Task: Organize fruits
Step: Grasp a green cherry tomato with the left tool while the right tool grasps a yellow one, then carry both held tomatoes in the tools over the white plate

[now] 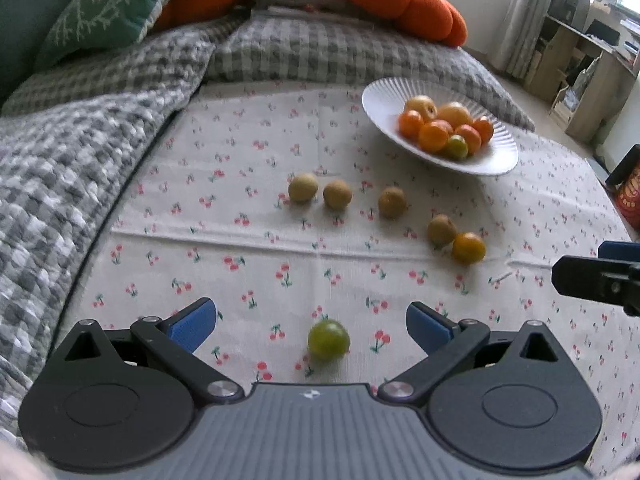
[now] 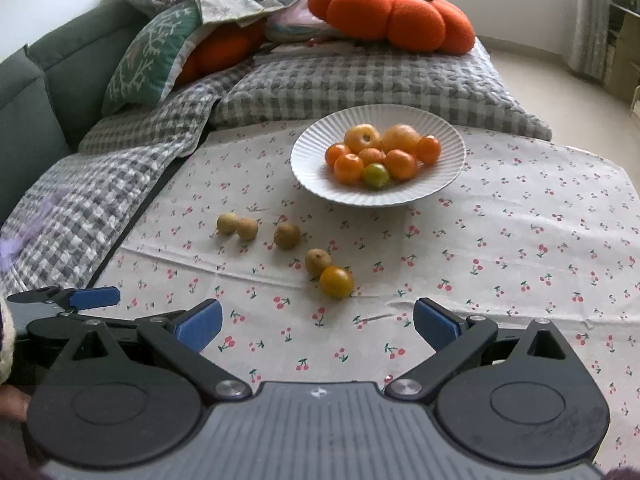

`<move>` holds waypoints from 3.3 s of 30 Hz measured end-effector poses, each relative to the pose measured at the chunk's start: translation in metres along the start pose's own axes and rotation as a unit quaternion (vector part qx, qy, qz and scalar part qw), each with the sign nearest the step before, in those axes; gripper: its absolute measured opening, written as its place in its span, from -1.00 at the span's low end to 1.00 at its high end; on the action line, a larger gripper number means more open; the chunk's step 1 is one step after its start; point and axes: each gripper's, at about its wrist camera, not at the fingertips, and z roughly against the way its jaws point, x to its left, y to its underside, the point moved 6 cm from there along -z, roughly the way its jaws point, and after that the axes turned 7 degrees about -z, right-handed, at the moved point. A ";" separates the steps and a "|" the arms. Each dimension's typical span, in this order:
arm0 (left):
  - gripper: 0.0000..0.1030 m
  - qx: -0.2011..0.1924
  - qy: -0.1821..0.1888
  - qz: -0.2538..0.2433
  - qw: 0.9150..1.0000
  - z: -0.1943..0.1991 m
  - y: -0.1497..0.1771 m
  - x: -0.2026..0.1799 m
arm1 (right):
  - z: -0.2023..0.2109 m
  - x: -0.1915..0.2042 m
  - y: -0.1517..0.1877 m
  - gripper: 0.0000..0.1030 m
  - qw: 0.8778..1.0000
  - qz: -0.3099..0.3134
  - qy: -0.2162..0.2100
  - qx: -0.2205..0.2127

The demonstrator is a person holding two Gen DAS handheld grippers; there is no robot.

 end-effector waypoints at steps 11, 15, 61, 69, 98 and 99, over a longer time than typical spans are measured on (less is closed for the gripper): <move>0.70 0.037 0.036 0.001 0.999 -0.019 0.014 0.000 | -0.018 -0.006 0.006 0.93 0.999 -0.004 0.022 0.027; 0.49 0.045 0.047 0.000 0.998 -0.024 0.016 -0.004 | -0.023 -0.006 0.008 0.93 0.999 0.000 0.029 0.031; -0.69 0.038 0.052 -0.039 0.997 -0.032 0.014 -0.014 | -0.092 0.024 0.005 -0.51 0.988 0.142 0.050 0.018; -0.69 0.031 0.056 -0.035 0.997 -0.029 0.009 -0.013 | -0.074 0.029 -0.002 -0.51 0.990 0.135 0.035 -0.002; -0.69 -0.045 0.106 0.036 0.993 -0.001 -0.029 0.005 | -0.013 0.025 -0.031 -0.51 0.992 0.050 -0.087 -0.070; -0.69 -0.045 0.111 0.039 0.992 -0.001 -0.030 0.005 | -0.012 0.021 -0.034 -0.51 0.993 0.039 -0.090 -0.071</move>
